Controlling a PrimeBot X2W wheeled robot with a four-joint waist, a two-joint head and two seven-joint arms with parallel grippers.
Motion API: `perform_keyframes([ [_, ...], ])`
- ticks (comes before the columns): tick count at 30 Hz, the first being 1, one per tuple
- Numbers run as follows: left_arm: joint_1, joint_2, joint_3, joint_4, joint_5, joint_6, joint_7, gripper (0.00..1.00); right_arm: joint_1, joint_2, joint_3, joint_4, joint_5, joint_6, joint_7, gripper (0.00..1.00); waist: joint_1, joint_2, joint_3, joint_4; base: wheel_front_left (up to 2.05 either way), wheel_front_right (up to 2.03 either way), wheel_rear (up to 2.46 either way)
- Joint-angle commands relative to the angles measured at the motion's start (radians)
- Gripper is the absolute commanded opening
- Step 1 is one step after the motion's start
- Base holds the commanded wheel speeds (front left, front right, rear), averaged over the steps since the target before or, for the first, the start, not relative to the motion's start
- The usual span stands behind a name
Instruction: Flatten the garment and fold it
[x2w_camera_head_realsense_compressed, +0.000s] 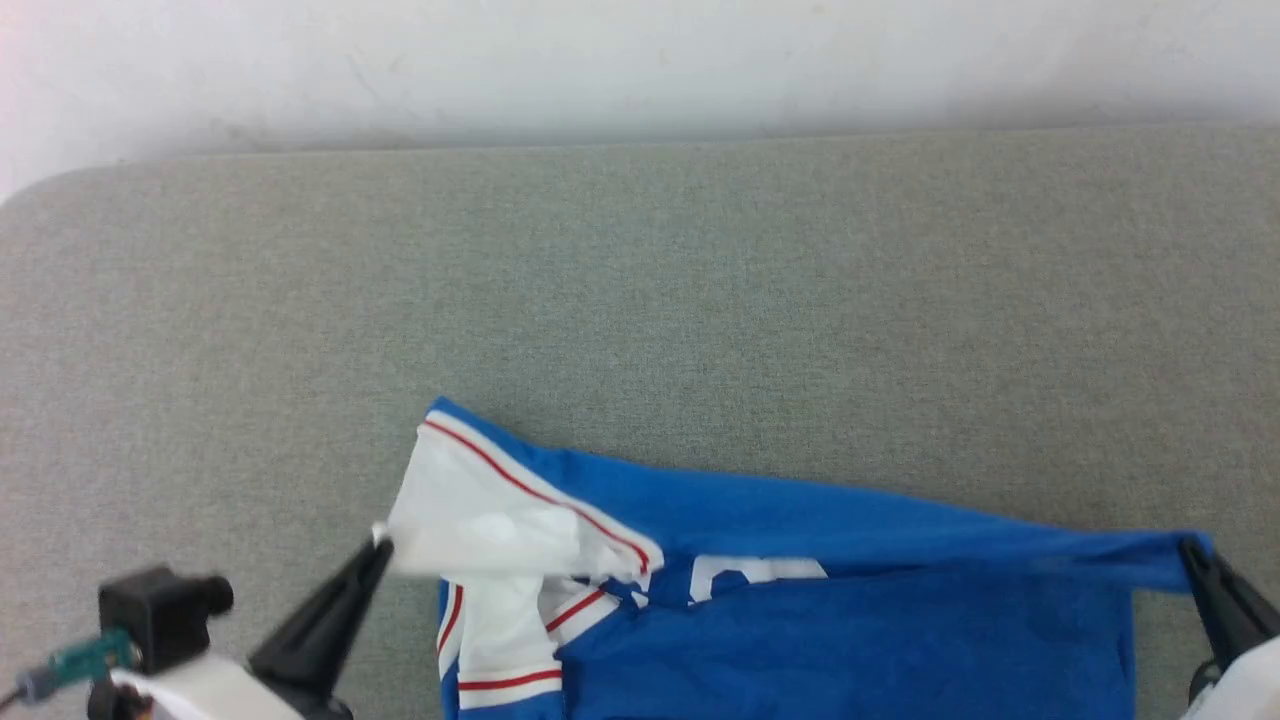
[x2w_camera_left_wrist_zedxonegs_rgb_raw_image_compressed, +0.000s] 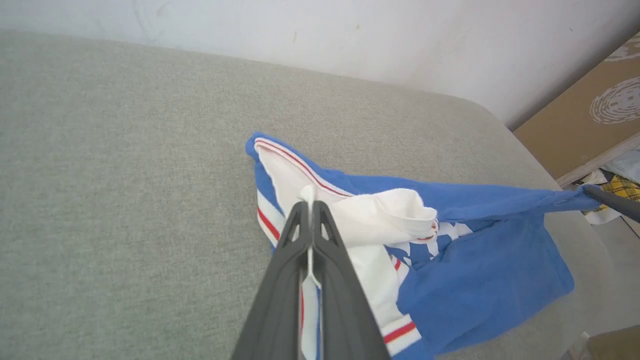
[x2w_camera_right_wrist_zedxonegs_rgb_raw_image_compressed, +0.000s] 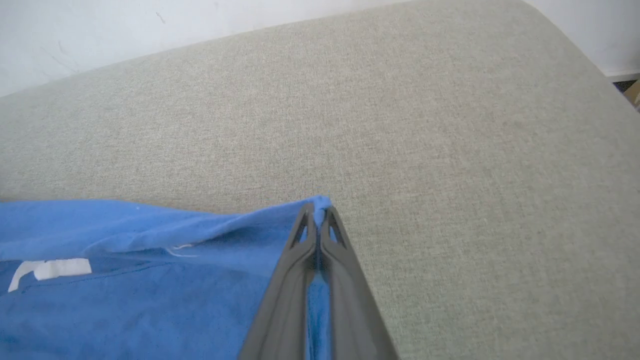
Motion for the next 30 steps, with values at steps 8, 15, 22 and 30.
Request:
perform_keyframes([
  [8, 0.12, -0.041, -0.047, 0.004, -0.026, 0.03, -0.015, 0.0, 0.08, 0.01, 0.024, 0.061, -0.014, -0.001, -0.042, 0.0, 0.0003, -0.0001, -0.037, 0.007, 0.0, 0.0, 0.0],
  [15, 0.073, -0.079, -0.091, 0.097, -0.011, 0.011, 0.004, 0.0, 0.045, -0.007, 0.087, 0.126, -0.033, -0.001, -0.065, 0.48, 0.0003, -0.0001, -0.05, -0.007, 0.0, 0.0, 0.0],
  [22, 0.03, -0.119, -0.097, 0.172, 0.003, 0.008, -0.021, 1.0, 0.004, -0.032, 0.109, 0.18, -0.045, -0.001, -0.092, 1.0, 0.0003, -0.0001, -0.056, -0.021, 0.0, 0.0, 0.0],
  [30, 0.059, -0.146, -0.007, 0.086, 0.01, 0.073, -0.149, 1.0, 0.031, -0.026, 0.021, 0.119, 0.001, -0.001, -0.099, 1.0, 0.0003, -0.0001, -0.061, -0.021, 0.0, 0.0, 0.0],
])
